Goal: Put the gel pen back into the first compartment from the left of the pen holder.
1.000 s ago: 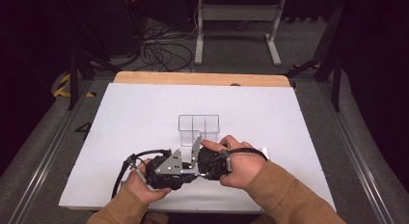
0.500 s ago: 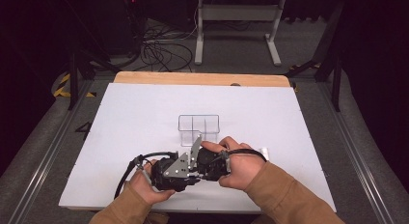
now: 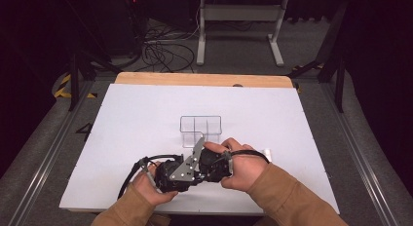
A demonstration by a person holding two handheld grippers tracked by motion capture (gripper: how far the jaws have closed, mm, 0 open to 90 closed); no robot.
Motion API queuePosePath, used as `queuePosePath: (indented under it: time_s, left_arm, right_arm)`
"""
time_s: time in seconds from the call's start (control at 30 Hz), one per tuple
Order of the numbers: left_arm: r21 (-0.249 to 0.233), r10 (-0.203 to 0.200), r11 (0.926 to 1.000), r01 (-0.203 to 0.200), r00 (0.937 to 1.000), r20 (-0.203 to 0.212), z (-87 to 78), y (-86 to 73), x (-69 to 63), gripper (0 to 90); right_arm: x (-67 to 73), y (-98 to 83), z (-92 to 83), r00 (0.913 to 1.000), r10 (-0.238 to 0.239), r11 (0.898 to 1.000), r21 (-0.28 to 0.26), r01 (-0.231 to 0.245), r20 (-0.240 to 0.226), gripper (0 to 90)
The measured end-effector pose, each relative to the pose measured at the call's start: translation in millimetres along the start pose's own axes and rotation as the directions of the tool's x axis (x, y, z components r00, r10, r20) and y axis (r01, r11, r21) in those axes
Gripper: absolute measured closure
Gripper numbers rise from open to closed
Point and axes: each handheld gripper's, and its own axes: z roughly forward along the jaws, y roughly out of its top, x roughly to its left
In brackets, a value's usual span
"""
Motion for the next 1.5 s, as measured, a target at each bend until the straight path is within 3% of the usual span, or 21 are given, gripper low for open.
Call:
queuePosePath:
  time_s: [0.23, 0.3, 0.33, 0.43, 0.47, 0.6, 0.67, 0.7, 0.87, 0.93, 1.0, 1.17, 1.27, 1.37, 1.43, 1.5]
  left_arm:
    - [0.004, 0.023, 0.9997, -0.023, 0.9997, -0.002, -1.0, 0.7, 0.2, 77.7]
    - [0.007, 0.025, 0.9997, -0.025, 0.9997, -0.001, -1.4, 0.7, 0.3, 79.3]
    - [0.002, 0.007, 1.0, -0.007, 1.0, -0.001, -1.5, 0.2, -0.7, 79.3]
    - [0.005, 0.005, 1.0, -0.005, 1.0, -0.003, -4.1, -0.6, 0.7, 79.4]
    - [0.005, 0.012, 0.9999, -0.012, 0.9999, -0.007, -4.7, -0.8, 1.8, 79.4]
    - [0.001, -0.01, 1.0, 0.01, 0.9999, -0.008, -8.0, -2.4, 4.2, 79.4]
    - [-0.008, -0.022, 0.9997, 0.022, 0.9998, -0.003, -9.3, -3.0, 5.3, 79.4]
    - [-0.012, -0.021, 0.9997, 0.021, 0.9998, -0.004, -10.4, -3.4, 6.5, 79.4]
    - [-0.042, -0.033, 0.9986, 0.033, 0.9994, -0.007, -18.2, -4.7, 10.8, 79.4]
    - [-0.064, -0.033, 0.9974, 0.032, 0.9994, -0.01, -22.5, -4.8, 13.3, 79.4]
    - [-0.087, -0.047, 0.9951, 0.046, 0.9988, -0.014, -27.1, -5.1, 15.1, 79.4]
    - [-0.145, -0.068, 0.9873, 0.064, 0.9974, -0.024, -38.0, -5.0, 21.7, 79.4]
    - [-0.184, -0.085, 0.9799, 0.077, 0.9957, -0.037, -43.5, -3.7, 24.9, 79.4]
    - [-0.227, -0.107, 0.9694, 0.093, 0.9929, -0.053, -50.2, -2.5, 28.7, 79.4]
    - [-0.257, -0.12, 0.9611, 0.1, 0.9907, -0.063, -54.2, -2.2, 31.9, 79.4]
    - [-0.281, -0.137, 0.9532, 0.111, 0.9875, -0.077, -57.5, -2.0, 35.6, 79.4]
  right_arm:
    - [0.7, 0.2, 0.7, 1.0, 0.002, 1.0, -0.008, -0.002, -0.009, 79.0]
    - [0.9, 0.4, 0.1, 0.9998, -0.012, 1.0, -0.019, 0.012, 0.013, 68.1]
    - [1.2, -0.1, 0.2, 0.9997, -0.005, 0.999, -0.036, 0.006, 0.024, 62.9]
    - [2.5, -2.9, -5.5, 0.9991, 0.019, 0.998, -0.064, -0.017, 0.039, 54.9]
    - [1.8, -4.2, -7.2, 0.9989, 0.007, 0.997, -0.081, -0.004, 0.045, 51.8]
    - [2.3, -12.4, -16.1, 0.9961, 0.058, 0.99, -0.134, -0.049, 0.066, 46.4]
    - [2.2, -17.9, -20.1, 0.993, 0.091, 0.982, -0.175, -0.076, 0.076, 43.3]
    - [0.9, -20.8, -21.6, 0.992, 0.087, 0.977, -0.202, -0.067, 0.092, 41.9]
    - [3.0, -37.1, -26.7, 0.9769, 0.18, 0.943, -0.301, -0.138, 0.116, 35.4]
    - [4.8, -43.8, -27.7, 0.9657, 0.229, 0.923, -0.343, -0.176, 0.122, 30.4]
    - [5.9, -50.3, -29.0, 0.9611, 0.241, 0.906, -0.386, -0.173, 0.135, 29.2]
    - [8.9, -65.9, -27.9, 0.9378, 0.32, 0.849, -0.48, -0.221, 0.135, 26.0]
    - [9.7, -73.7, -24.4, 0.9255, 0.355, 0.819, -0.522, -0.239, 0.133, 23.8]
    - [10.5, -80.0, -21.2, 0.9122, 0.386, 0.797, -0.548, -0.254, 0.138, 21.2]
    - [10.7, -84.6, -18.2, 0.9025, 0.411, 0.774, -0.573, -0.271, 0.129, 17.1]
    - [10.3, -89.4, -15.4, 0.8954, 0.424, 0.761, -0.588, -0.272, 0.135, 15.8]
